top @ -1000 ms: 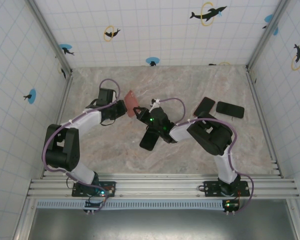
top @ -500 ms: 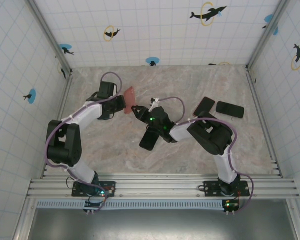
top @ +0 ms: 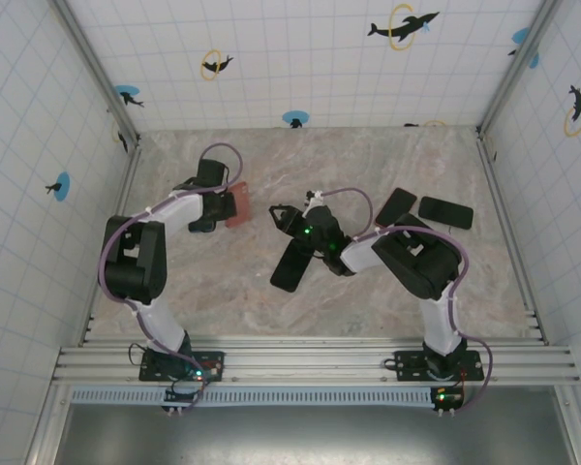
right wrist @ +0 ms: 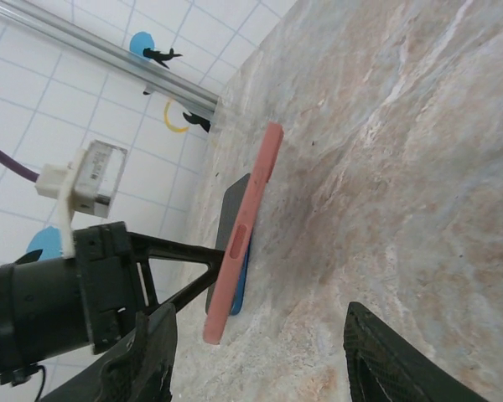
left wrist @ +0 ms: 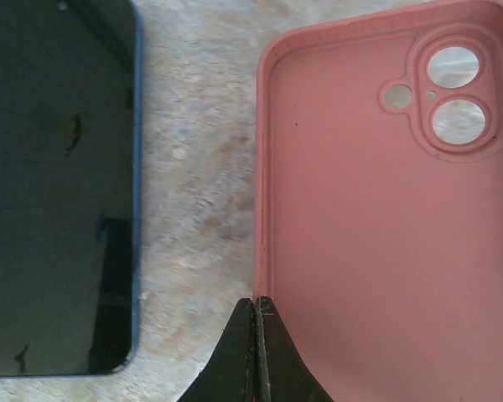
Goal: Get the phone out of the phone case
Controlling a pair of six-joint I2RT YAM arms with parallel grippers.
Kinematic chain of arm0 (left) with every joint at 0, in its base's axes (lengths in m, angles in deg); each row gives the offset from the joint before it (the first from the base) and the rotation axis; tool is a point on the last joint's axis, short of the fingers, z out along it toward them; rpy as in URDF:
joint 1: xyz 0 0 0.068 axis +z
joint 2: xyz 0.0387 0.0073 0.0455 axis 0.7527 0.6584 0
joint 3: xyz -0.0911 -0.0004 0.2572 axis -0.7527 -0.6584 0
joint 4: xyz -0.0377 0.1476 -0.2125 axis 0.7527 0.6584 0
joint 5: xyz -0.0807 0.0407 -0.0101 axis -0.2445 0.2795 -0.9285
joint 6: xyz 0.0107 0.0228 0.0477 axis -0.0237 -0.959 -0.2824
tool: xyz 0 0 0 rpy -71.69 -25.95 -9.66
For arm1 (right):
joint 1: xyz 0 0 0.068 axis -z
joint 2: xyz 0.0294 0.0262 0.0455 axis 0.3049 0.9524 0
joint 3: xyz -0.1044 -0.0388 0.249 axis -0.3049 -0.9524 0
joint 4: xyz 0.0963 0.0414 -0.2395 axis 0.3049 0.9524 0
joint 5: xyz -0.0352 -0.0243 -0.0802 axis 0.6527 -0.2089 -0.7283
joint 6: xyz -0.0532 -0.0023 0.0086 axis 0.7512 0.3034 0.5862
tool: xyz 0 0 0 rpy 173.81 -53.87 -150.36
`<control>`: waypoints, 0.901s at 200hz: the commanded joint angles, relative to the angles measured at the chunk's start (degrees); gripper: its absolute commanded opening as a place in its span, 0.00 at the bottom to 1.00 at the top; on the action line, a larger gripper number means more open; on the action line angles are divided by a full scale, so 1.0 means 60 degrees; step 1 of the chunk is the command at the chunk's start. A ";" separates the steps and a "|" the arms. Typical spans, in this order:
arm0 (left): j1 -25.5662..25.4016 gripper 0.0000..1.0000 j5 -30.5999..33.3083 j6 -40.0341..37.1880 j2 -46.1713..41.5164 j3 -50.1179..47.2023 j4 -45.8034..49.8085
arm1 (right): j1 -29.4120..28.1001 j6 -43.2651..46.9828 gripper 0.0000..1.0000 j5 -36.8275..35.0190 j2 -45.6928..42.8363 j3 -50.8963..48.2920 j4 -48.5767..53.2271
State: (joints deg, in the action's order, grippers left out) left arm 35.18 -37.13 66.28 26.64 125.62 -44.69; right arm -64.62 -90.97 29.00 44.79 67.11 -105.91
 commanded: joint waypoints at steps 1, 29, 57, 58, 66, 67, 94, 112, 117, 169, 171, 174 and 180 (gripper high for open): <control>0.0073 0.00 0.0868 -0.0341 0.0299 0.0354 0.0022 | 0.0036 0.0249 0.55 -0.0129 -0.0500 -0.0185 0.0040; 0.0092 0.00 0.1381 -0.0335 0.0640 0.0444 -0.0148 | 0.0094 0.0278 0.55 -0.0103 -0.0557 -0.0272 0.0056; 0.0097 0.00 0.1942 -0.0764 0.0834 0.0506 -0.0355 | 0.0159 0.0282 0.56 -0.0088 -0.0603 -0.0336 0.0041; 0.0094 0.00 0.1958 -0.0774 0.0846 0.0510 -0.0367 | 0.0169 0.0282 0.56 -0.0088 -0.0611 -0.0340 0.0041; 0.0078 0.00 0.2041 -0.0836 0.0933 0.0552 -0.0366 | 0.0184 0.0282 0.56 -0.0088 -0.0618 -0.0358 0.0041; 0.0085 0.00 0.2045 -0.0839 0.0947 0.0555 -0.0372 | 0.0189 0.0282 0.56 -0.0088 -0.0618 -0.0358 0.0041; 0.0091 0.00 0.2193 -0.0982 0.1040 0.0471 -0.0702 | 0.0216 0.0267 0.56 -0.0072 -0.0630 -0.0402 -0.0017; 0.0132 0.00 0.2246 -0.1060 0.1125 0.0430 -0.0934 | 0.0254 0.0257 0.56 -0.0057 -0.0655 -0.0449 -0.0045; 0.0149 0.00 0.2182 -0.1041 0.1180 0.0449 -0.0951 | 0.0262 0.0253 0.56 -0.0041 -0.0661 -0.0470 -0.0059; 0.0172 0.00 0.2286 -0.1008 0.1406 0.0463 -0.0956 | 0.0412 0.0234 0.56 0.0013 -0.0771 -0.0651 -0.0158; 0.0167 0.00 0.2298 -0.1016 0.1406 0.0469 -0.0945 | 0.0421 0.0226 0.56 0.0014 -0.0766 -0.0651 -0.0162; 0.0166 0.01 0.2297 -0.1026 0.1401 0.0477 -0.0929 | 0.0428 0.0223 0.56 0.0027 -0.0764 -0.0668 -0.0176; 0.0157 0.04 0.2295 -0.1039 0.1381 0.0498 -0.0908 | 0.0435 0.0223 0.56 0.0036 -0.0764 -0.0691 -0.0178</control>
State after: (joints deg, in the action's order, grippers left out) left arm 35.77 -25.17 61.56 34.29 127.43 -49.85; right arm -62.55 -90.01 29.46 42.93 64.37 -105.32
